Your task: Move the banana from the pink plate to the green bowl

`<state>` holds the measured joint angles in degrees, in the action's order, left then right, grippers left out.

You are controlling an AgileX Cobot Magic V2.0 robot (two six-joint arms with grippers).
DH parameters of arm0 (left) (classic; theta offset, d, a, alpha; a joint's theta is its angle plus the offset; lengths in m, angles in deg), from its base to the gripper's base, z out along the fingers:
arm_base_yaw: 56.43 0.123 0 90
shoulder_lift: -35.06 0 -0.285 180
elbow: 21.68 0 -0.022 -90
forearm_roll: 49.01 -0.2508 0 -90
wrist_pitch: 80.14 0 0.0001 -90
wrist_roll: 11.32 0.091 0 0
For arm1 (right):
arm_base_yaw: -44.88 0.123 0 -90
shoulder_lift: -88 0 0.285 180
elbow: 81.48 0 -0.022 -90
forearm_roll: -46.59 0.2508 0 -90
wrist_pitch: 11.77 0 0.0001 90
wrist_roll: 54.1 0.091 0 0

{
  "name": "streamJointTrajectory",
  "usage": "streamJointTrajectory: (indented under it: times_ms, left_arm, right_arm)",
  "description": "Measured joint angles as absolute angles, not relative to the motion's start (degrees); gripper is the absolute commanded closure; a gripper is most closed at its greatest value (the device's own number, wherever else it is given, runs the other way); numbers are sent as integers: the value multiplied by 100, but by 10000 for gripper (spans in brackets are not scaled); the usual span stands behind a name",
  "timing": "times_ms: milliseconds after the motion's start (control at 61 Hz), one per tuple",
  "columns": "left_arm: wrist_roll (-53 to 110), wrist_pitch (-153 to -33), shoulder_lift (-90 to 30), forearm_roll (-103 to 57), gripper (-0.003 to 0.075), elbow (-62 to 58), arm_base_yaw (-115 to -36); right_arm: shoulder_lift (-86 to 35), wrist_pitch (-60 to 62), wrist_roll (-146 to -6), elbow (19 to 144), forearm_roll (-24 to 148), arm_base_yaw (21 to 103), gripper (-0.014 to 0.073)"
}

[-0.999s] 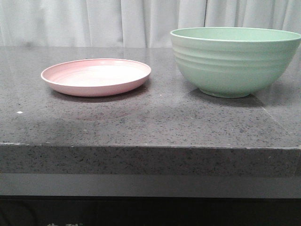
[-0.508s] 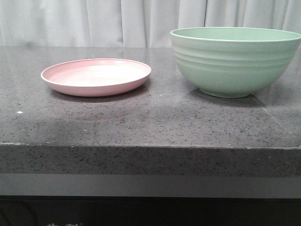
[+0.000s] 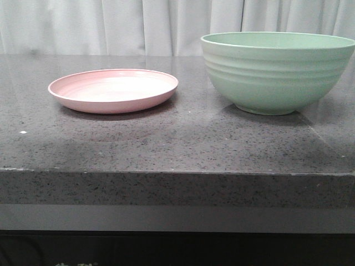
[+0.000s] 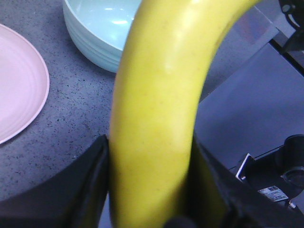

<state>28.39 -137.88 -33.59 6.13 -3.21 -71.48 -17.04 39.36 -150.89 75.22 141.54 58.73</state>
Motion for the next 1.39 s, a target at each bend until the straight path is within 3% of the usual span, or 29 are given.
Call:
streamJointTrajectory:
  times_ms: [393,868,999,1245,1392]
  left_arm:
    - [2839,-13764,-3359,613,552,-321,-7148]
    - [2841,-13752,-3359,613,552,-321,-7148]
    - [2841,-13752,-3359,613,552,-321,-7148]
    - [2851,-13762,-3359,613,552,-321,-7148]
    - [2851,-13762,-3359,613,552,-321,-7148]
  right_arm:
    - [-414,4318,-15166,8195,14727,6652,25]
    - [83,4468,-15192,8582,14758,6945,28]
    - [83,4468,-15192,8676,14772,6945,107]
    - [95,4469,-15192,8698,14786,6945,358]
    - [95,4469,-15192,8698,14786,6945,385]
